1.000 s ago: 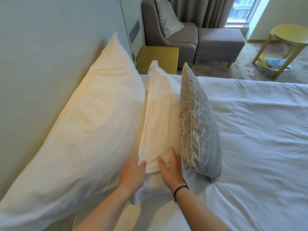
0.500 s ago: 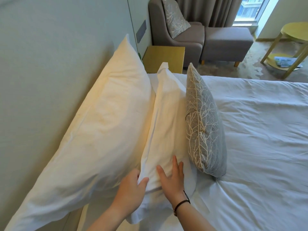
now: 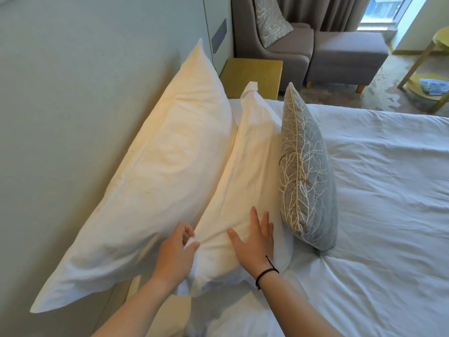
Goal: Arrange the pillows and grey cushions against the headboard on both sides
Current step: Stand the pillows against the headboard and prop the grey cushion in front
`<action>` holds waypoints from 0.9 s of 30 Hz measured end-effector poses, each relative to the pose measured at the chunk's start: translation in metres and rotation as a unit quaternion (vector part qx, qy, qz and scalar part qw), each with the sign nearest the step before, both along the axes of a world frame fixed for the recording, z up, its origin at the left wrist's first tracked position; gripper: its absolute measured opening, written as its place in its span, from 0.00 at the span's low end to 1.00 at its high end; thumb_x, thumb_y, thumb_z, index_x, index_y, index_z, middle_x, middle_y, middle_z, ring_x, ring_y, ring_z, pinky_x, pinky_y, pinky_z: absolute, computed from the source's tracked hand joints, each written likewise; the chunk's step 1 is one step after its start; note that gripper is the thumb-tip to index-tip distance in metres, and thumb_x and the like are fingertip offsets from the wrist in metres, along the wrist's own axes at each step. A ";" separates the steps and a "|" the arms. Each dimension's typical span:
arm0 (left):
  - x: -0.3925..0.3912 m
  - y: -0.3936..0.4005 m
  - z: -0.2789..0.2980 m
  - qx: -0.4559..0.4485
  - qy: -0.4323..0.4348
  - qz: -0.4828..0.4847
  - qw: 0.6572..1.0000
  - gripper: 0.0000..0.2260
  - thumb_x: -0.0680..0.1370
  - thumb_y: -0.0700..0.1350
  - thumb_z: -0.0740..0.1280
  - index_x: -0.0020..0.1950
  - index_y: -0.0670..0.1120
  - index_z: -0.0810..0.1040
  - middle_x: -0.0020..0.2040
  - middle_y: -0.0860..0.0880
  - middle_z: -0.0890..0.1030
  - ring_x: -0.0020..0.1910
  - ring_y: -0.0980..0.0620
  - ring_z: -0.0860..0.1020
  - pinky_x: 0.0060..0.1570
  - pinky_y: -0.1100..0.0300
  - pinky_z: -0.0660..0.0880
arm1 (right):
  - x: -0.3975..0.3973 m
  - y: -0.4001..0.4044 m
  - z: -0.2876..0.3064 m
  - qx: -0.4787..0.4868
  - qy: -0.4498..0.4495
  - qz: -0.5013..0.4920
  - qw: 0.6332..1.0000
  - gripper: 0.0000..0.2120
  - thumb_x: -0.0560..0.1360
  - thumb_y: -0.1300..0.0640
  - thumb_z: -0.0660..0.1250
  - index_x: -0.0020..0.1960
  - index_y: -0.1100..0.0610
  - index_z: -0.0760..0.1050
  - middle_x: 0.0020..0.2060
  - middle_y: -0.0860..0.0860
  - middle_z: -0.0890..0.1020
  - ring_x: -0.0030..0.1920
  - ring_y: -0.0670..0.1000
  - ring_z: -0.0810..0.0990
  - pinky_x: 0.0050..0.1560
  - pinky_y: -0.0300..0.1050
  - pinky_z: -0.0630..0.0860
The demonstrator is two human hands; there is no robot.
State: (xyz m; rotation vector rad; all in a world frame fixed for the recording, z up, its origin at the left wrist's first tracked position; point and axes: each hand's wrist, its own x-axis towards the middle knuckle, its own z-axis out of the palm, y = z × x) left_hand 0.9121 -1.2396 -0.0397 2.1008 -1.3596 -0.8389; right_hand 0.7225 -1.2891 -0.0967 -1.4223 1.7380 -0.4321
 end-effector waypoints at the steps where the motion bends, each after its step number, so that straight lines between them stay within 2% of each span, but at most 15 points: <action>1: 0.004 0.003 -0.002 -0.008 -0.016 -0.008 1.000 0.13 0.75 0.41 0.72 0.42 0.53 0.69 0.33 0.48 0.73 0.30 0.54 0.70 0.31 0.63 0.67 | 0.002 -0.002 0.001 -0.007 0.015 0.018 1.000 0.42 0.72 0.30 0.61 0.77 0.37 0.42 0.79 0.48 0.38 0.78 0.55 0.40 0.77 0.54 0.46; 4: 0.010 0.010 -0.009 -0.009 -0.067 -0.047 0.997 0.16 0.77 0.39 0.69 0.37 0.55 0.67 0.29 0.52 0.72 0.30 0.54 0.71 0.31 0.63 0.67 | 0.010 -0.006 0.005 -0.010 0.062 0.080 0.995 0.38 0.73 0.31 0.59 0.77 0.35 0.44 0.78 0.48 0.37 0.77 0.59 0.38 0.76 0.56 0.46; 6: 0.013 0.011 -0.014 0.023 -0.103 -0.072 0.992 0.14 0.79 0.41 0.65 0.37 0.53 0.65 0.30 0.50 0.73 0.32 0.53 0.72 0.33 0.56 0.69 | 0.012 -0.009 0.014 0.011 0.078 0.118 0.990 0.36 0.74 0.33 0.60 0.77 0.35 0.46 0.78 0.50 0.36 0.77 0.62 0.38 0.76 0.58 0.47; 8: 0.012 0.009 -0.016 0.067 -0.153 -0.105 0.980 0.11 0.80 0.44 0.61 0.40 0.52 0.64 0.33 0.48 0.74 0.35 0.47 0.74 0.34 0.50 0.69 | 0.009 -0.016 0.031 0.050 0.079 0.165 0.982 0.35 0.74 0.35 0.62 0.77 0.37 0.51 0.79 0.53 0.39 0.77 0.62 0.42 0.76 0.57 0.51; 9: 0.011 0.008 -0.016 0.088 -0.197 -0.129 0.968 0.09 0.80 0.44 0.59 0.41 0.51 0.64 0.34 0.48 0.75 0.36 0.45 0.75 0.34 0.50 0.69 | 0.006 -0.022 0.041 0.053 0.075 0.196 0.976 0.34 0.74 0.36 0.63 0.77 0.40 0.55 0.79 0.55 0.44 0.78 0.61 0.47 0.75 0.54 0.54; 10: 0.010 0.006 -0.013 0.109 -0.248 -0.155 0.950 0.07 0.79 0.44 0.58 0.41 0.51 0.64 0.35 0.50 0.75 0.38 0.45 0.77 0.34 0.50 0.69 | 0.002 -0.028 0.053 0.032 0.063 0.226 0.972 0.32 0.74 0.36 0.63 0.75 0.42 0.61 0.79 0.54 0.52 0.77 0.57 0.54 0.74 0.50 0.58; 12: 0.004 -0.002 -0.002 0.142 -0.325 -0.196 0.914 0.05 0.79 0.46 0.58 0.43 0.53 0.66 0.38 0.51 0.75 0.41 0.46 0.79 0.33 0.54 0.68 | -0.010 -0.042 0.082 -0.083 0.012 0.236 0.968 0.27 0.73 0.36 0.64 0.70 0.44 0.70 0.75 0.47 0.66 0.72 0.48 0.67 0.69 0.45 0.63; 14: -0.006 -0.019 0.015 0.141 -0.364 -0.222 0.893 0.04 0.80 0.53 0.59 0.49 0.55 0.71 0.44 0.51 0.79 0.46 0.46 0.81 0.36 0.55 0.68 | -0.029 -0.066 0.105 -0.236 -0.010 0.140 0.962 0.24 0.72 0.38 0.66 0.65 0.45 0.76 0.69 0.47 0.74 0.69 0.48 0.70 0.69 0.47 0.66; 15: -0.012 -0.032 0.022 0.131 -0.372 -0.228 0.890 0.08 0.80 0.57 0.58 0.51 0.55 0.72 0.47 0.50 0.80 0.49 0.45 0.81 0.38 0.54 0.68 | -0.042 -0.081 0.110 -0.286 0.001 0.077 0.955 0.24 0.71 0.39 0.67 0.64 0.45 0.76 0.68 0.48 0.75 0.69 0.50 0.70 0.70 0.51 0.66; 16: -0.018 -0.046 0.030 0.116 -0.368 -0.233 0.893 0.11 0.79 0.59 0.57 0.52 0.54 0.73 0.49 0.49 0.80 0.49 0.44 0.81 0.39 0.53 0.68 | -0.057 -0.098 0.111 -0.297 0.023 0.028 0.954 0.25 0.70 0.40 0.69 0.66 0.46 0.74 0.69 0.50 0.74 0.71 0.52 0.68 0.71 0.54 0.65; 17: -0.025 -0.062 0.036 0.097 -0.354 -0.237 0.900 0.12 0.79 0.59 0.57 0.52 0.53 0.73 0.49 0.48 0.80 0.49 0.44 0.80 0.40 0.53 0.69 | -0.072 -0.115 0.110 -0.264 0.051 -0.003 0.963 0.29 0.70 0.41 0.71 0.69 0.46 0.70 0.72 0.52 0.70 0.73 0.53 0.64 0.72 0.56 0.63; 19: -0.039 -0.100 0.042 0.071 -0.309 -0.241 0.917 0.12 0.79 0.58 0.58 0.54 0.52 0.74 0.51 0.49 0.80 0.49 0.44 0.79 0.42 0.53 0.71 | -0.097 -0.139 0.098 -0.124 0.078 -0.032 0.989 0.41 0.69 0.43 0.74 0.77 0.46 0.57 0.77 0.54 0.59 0.77 0.54 0.54 0.75 0.59 0.57; 21: -0.052 -0.142 0.040 0.086 -0.219 -0.236 0.943 0.15 0.81 0.56 0.59 0.62 0.51 0.74 0.57 0.48 0.79 0.54 0.45 0.78 0.47 0.53 0.73 | -0.111 -0.151 0.083 -0.025 0.042 -0.057 0.997 0.50 0.68 0.43 0.75 0.79 0.44 0.48 0.79 0.54 0.53 0.78 0.55 0.49 0.75 0.62 0.54; 24: -0.071 -0.204 0.026 0.149 -0.094 -0.219 0.960 0.17 0.83 0.51 0.57 0.70 0.46 0.69 0.64 0.42 0.76 0.59 0.43 0.76 0.50 0.54 0.72 | -0.116 -0.160 0.065 -0.011 0.009 -0.067 0.998 0.53 0.66 0.39 0.75 0.78 0.42 0.44 0.79 0.53 0.51 0.78 0.57 0.47 0.75 0.63 0.52; 27: -0.081 -0.255 0.010 0.179 -0.102 -0.184 0.961 0.17 0.83 0.44 0.56 0.71 0.42 0.63 0.64 0.37 0.74 0.58 0.39 0.76 0.51 0.49 0.74 | -0.116 -0.167 0.060 -0.002 -0.025 -0.070 0.997 0.53 0.64 0.39 0.75 0.78 0.39 0.44 0.79 0.50 0.50 0.78 0.56 0.46 0.75 0.63 0.52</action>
